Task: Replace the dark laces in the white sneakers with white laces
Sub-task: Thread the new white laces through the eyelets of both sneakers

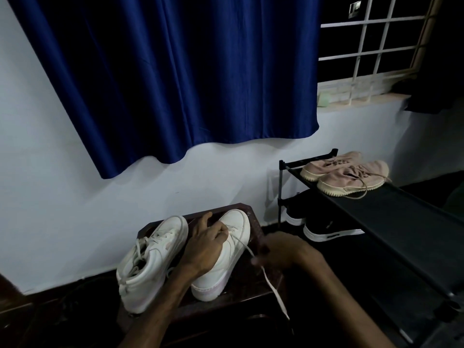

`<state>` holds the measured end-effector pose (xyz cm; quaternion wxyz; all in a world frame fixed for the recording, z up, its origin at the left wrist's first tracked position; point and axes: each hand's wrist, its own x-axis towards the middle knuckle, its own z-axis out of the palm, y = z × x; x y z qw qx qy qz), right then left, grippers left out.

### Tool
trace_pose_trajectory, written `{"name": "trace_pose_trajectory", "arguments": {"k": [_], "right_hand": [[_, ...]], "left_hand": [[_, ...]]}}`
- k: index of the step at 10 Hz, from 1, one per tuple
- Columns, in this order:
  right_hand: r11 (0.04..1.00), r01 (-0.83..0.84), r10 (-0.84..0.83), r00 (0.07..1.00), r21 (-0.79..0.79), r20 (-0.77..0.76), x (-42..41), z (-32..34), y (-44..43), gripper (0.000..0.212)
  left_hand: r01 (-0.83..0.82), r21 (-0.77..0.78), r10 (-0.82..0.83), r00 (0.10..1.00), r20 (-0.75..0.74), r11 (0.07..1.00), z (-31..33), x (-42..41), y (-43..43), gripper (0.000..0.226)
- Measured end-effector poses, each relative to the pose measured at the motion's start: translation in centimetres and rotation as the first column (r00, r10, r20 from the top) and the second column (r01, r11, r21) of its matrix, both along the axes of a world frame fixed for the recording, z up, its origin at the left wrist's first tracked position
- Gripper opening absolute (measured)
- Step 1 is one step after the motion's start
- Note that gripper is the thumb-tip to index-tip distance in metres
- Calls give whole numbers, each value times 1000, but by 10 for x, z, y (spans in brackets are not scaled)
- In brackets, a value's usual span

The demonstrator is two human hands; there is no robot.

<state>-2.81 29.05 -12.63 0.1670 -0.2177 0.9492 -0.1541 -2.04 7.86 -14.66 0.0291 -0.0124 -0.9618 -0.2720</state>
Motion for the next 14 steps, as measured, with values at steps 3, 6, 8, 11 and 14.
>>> {"name": "trace_pose_trajectory", "arguments": {"k": [3,6,8,11,14], "right_hand": [[933,101,-185,958,-345,-220,1,-19,-30,33],[968,142,-179,968,-206,-174,1,2,-21,48],[941,103,-194,945,-323,-264,7,-10,-40,26],[986,140,-152,978,-88,-144,4,5,-13,33],[949,198,-247,950,-245,-188,11,-14,-31,22]], "left_hand": [[45,-168,-52,998,-35,985,13,12,4,72],[54,17,-54,998,-30,998,10,10,3,22],[68,-20,-68,997,22,997,10,11,1,52],[40,-56,-40,999,-4,998,19,14,9,53],[85,-245,-72,996,60,966,-8,-6,-8,74]]}}
